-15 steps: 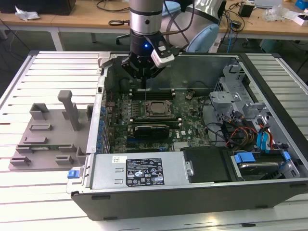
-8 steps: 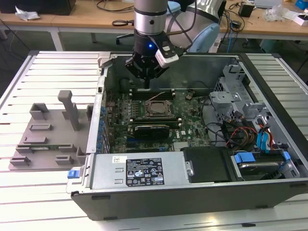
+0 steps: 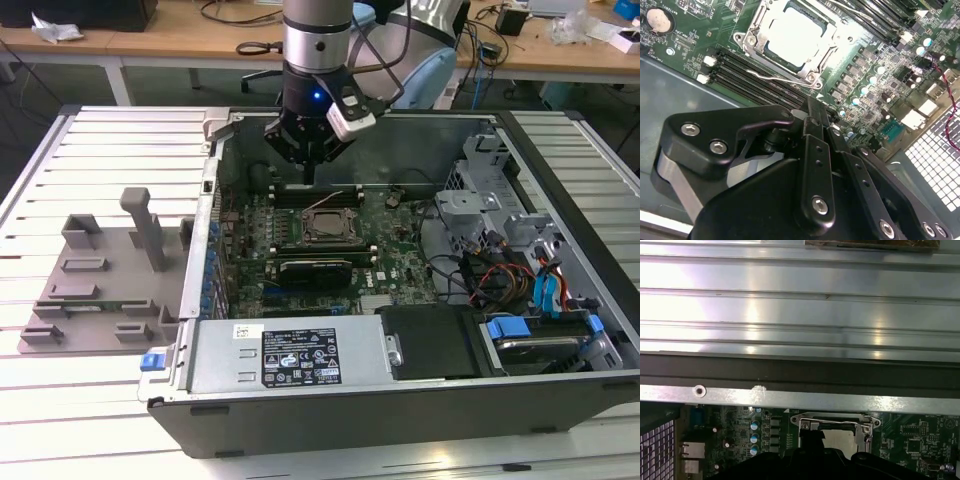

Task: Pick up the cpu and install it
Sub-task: 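Install the first cpu locking lever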

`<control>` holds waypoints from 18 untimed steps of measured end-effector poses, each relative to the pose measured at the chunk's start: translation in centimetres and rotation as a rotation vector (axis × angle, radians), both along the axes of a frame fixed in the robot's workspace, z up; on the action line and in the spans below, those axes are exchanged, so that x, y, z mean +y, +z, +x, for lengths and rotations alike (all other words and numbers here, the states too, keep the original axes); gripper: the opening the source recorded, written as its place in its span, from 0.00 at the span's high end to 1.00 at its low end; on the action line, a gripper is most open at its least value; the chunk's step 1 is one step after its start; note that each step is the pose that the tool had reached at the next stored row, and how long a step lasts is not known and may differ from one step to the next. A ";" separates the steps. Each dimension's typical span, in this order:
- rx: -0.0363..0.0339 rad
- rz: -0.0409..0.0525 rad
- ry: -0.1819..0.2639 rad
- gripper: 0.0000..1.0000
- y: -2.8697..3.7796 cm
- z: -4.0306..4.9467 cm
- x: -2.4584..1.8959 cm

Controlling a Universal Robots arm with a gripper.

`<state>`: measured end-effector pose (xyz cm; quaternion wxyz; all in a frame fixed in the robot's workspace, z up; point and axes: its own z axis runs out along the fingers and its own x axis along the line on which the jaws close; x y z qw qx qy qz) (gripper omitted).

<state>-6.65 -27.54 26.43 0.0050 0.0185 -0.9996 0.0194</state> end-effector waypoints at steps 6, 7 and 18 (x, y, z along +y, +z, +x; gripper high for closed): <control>0.0000 0.0001 -0.003 0.89 -0.08 -0.07 -0.63; 0.0000 0.0001 -0.003 0.89 -0.09 -0.07 -0.92; 0.0007 0.1136 -0.003 0.89 -0.89 -0.09 -2.42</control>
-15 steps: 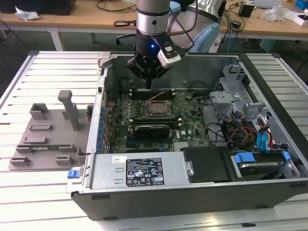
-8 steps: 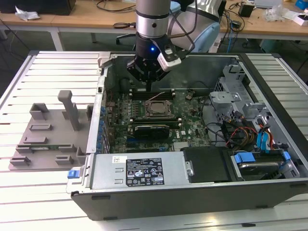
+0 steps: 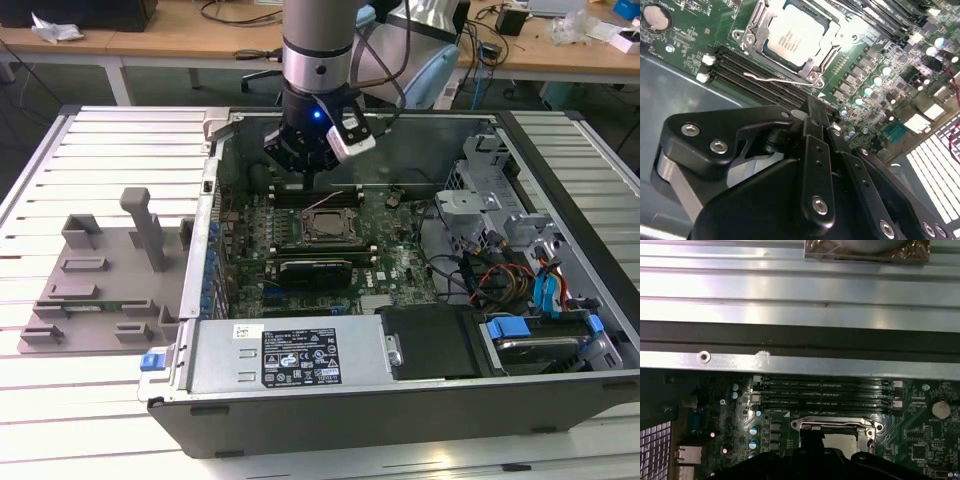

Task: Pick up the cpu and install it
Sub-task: 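Install the first cpu locking lever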

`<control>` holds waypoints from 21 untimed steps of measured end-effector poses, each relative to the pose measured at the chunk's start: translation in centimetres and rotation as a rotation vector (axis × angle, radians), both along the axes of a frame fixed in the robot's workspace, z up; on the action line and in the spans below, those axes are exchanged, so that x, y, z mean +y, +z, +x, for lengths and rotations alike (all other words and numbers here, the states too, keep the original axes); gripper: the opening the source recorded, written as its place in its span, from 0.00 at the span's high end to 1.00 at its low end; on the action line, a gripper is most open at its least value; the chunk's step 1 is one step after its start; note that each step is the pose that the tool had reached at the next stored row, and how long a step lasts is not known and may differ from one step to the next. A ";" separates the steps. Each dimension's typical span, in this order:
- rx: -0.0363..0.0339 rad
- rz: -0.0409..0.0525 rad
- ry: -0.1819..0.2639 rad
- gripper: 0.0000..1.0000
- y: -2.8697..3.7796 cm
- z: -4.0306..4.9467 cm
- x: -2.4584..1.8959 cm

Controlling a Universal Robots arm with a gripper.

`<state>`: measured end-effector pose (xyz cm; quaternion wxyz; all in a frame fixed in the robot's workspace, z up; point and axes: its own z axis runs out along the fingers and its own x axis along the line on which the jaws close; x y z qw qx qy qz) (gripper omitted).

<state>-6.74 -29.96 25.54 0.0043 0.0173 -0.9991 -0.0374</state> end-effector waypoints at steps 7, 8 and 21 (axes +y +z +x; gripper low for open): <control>0.0001 -0.0133 0.000 0.89 -0.54 0.00 -0.01; 0.0001 -0.0133 0.000 0.89 -0.54 0.00 -0.01; -0.0001 -0.0739 0.000 0.89 -0.57 0.00 0.27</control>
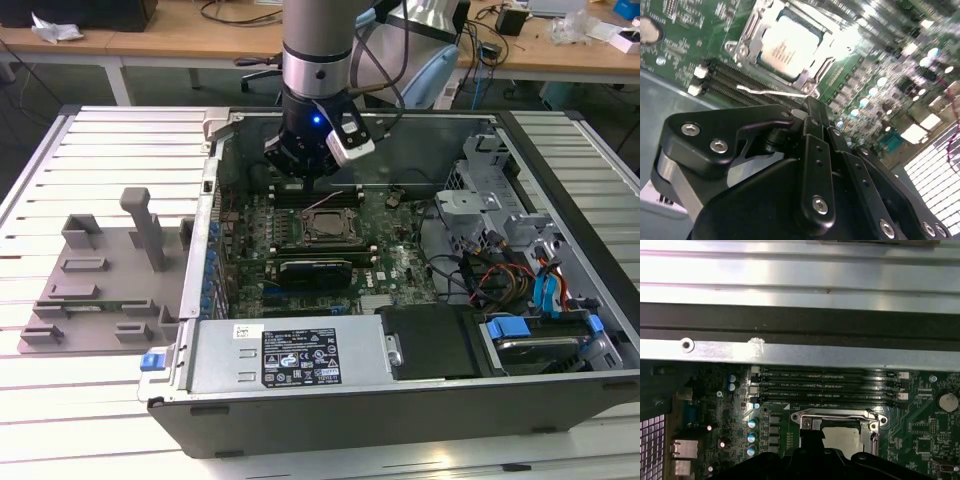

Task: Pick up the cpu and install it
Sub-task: 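Install the first cpu locking lever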

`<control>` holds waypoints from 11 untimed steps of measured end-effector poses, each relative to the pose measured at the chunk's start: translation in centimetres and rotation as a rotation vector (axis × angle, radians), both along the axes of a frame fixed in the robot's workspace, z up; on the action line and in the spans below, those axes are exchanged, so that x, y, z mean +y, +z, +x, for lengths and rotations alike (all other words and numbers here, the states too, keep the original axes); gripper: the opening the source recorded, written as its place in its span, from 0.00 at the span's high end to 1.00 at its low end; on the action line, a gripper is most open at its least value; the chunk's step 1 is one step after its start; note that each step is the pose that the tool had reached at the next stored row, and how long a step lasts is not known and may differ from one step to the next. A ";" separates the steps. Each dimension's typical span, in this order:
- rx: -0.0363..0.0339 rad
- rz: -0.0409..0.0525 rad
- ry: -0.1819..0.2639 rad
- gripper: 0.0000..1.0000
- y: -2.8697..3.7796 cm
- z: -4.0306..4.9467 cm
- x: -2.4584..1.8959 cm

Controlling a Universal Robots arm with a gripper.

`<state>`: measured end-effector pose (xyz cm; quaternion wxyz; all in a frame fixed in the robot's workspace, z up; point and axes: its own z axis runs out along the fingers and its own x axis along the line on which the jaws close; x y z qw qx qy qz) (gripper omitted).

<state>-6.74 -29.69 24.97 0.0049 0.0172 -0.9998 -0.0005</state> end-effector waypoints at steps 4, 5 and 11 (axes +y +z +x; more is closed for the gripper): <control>0.0001 -0.0094 0.000 0.89 -0.01 0.00 0.09; 0.0002 -0.0094 0.000 0.89 -0.02 0.00 0.10; 0.0001 -0.0094 0.000 0.89 -0.03 0.00 0.87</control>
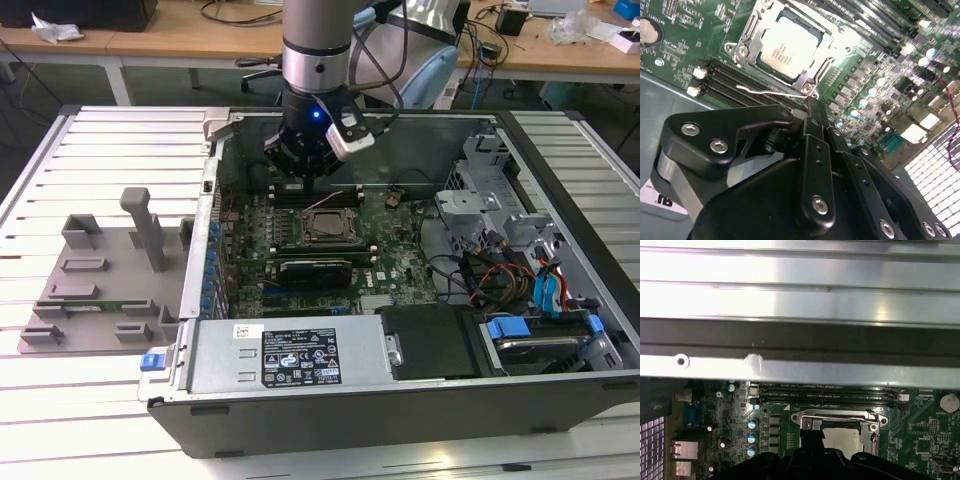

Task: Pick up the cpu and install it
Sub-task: 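Install the first cpu locking lever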

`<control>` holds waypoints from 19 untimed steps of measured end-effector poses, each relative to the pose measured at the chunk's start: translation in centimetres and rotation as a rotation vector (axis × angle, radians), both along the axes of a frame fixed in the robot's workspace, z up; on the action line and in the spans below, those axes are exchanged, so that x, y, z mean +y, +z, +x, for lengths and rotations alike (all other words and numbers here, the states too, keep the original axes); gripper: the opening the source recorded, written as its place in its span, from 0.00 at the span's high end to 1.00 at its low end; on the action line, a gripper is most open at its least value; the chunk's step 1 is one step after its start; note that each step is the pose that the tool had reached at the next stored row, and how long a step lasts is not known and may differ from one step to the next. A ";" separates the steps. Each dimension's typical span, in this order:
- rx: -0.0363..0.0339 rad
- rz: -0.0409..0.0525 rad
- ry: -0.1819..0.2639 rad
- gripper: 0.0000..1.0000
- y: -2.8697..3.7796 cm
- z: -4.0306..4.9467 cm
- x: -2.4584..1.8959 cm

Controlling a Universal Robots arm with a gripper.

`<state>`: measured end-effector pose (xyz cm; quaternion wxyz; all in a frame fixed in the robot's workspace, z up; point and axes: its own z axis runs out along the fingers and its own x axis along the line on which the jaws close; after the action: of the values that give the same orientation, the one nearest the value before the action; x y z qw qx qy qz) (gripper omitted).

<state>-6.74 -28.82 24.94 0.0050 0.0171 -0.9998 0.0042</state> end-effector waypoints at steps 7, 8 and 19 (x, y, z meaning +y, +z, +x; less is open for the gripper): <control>0.0000 -0.0001 0.000 0.89 -0.52 0.00 0.45; 0.0000 0.0000 0.000 0.89 -0.66 0.00 0.49; 0.0000 0.0000 0.000 0.89 -2.78 0.34 1.79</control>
<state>-6.40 -27.03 22.17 0.0050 0.0172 -0.9998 0.0042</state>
